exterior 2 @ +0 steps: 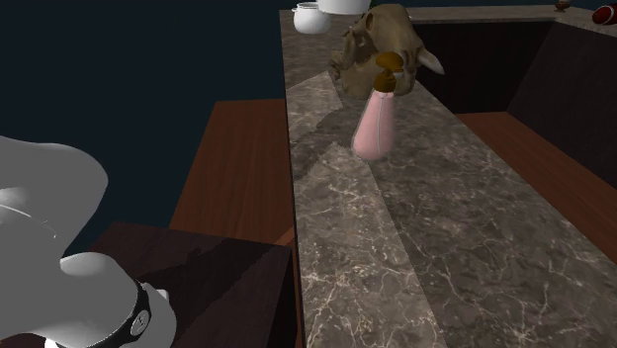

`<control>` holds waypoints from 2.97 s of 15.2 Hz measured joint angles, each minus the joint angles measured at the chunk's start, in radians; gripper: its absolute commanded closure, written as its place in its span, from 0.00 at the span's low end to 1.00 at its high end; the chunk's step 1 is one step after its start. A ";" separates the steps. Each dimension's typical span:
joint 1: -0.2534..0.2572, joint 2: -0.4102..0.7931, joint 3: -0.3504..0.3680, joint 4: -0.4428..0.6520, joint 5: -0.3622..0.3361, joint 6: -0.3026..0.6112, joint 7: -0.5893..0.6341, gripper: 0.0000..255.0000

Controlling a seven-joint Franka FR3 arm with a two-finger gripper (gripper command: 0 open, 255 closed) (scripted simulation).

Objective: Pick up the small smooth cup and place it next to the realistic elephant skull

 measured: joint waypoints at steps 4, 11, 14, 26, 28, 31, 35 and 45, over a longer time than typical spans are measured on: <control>0.030 0.044 0.076 0.050 0.002 0.021 0.106 1.00; 0.094 0.192 0.227 0.199 -0.049 0.061 0.310 1.00; 0.134 0.262 0.290 0.257 -0.092 0.083 0.401 1.00; 0.388 0.622 0.422 0.624 -0.362 0.058 0.684 1.00; 0.358 0.584 0.422 0.540 -0.334 0.107 0.673 1.00; 0.329 0.543 0.420 0.443 -0.305 0.168 0.656 1.00; 0.299 0.496 0.416 0.328 -0.271 0.241 0.633 1.00; 0.266 0.428 0.407 0.113 -0.222 0.396 0.592 1.00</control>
